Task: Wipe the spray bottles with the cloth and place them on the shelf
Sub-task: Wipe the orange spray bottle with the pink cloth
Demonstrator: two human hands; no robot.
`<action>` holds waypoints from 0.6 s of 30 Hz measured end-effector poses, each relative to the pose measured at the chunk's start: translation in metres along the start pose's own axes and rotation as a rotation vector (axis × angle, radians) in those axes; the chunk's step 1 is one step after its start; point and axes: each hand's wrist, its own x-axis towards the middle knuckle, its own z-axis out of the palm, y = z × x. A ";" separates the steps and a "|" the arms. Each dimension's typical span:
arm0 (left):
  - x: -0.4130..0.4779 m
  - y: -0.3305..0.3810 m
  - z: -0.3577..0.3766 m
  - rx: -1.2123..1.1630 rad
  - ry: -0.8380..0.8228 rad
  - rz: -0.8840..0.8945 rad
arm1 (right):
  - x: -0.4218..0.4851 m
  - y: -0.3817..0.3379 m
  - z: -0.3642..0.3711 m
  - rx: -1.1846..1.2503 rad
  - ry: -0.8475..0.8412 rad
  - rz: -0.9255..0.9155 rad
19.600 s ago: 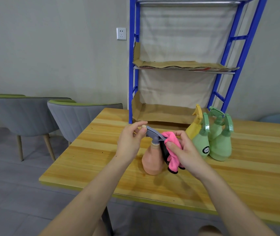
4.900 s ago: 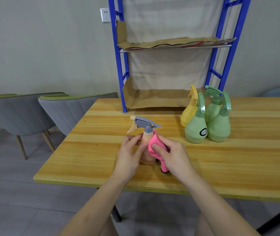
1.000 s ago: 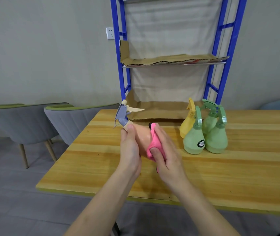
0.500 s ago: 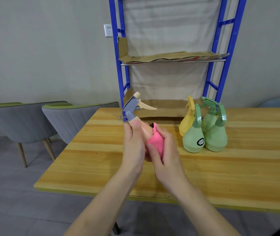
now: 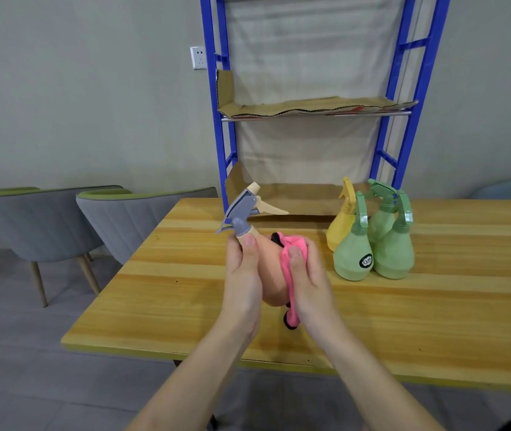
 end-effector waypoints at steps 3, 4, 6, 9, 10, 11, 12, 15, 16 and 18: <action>0.008 0.006 0.003 -0.007 0.026 -0.034 | -0.012 0.015 0.006 -0.285 -0.079 -0.230; 0.011 0.008 0.003 -0.013 0.029 -0.045 | -0.014 0.019 0.006 -0.377 -0.086 -0.319; 0.015 0.010 0.003 -0.033 0.029 -0.056 | -0.013 0.018 0.002 -0.402 -0.111 -0.403; 0.016 0.012 0.002 -0.047 0.037 -0.055 | -0.009 0.011 -0.011 -0.301 -0.134 -0.387; 0.017 0.012 0.002 -0.051 0.040 -0.049 | -0.008 0.009 -0.014 -0.304 -0.135 -0.382; 0.017 0.012 0.001 -0.054 0.041 -0.042 | -0.006 0.008 -0.016 -0.318 -0.134 -0.367; 0.017 0.012 0.002 -0.055 0.039 -0.033 | -0.005 0.009 -0.016 -0.331 -0.135 -0.348; 0.013 0.010 0.005 -0.016 0.012 0.048 | -0.004 0.012 -0.009 -0.309 -0.108 -0.294; 0.011 0.010 0.006 0.002 -0.004 0.082 | -0.006 0.011 -0.006 -0.256 -0.089 -0.239; 0.007 0.009 0.005 0.017 -0.026 0.130 | -0.006 0.006 0.000 -0.102 -0.066 -0.078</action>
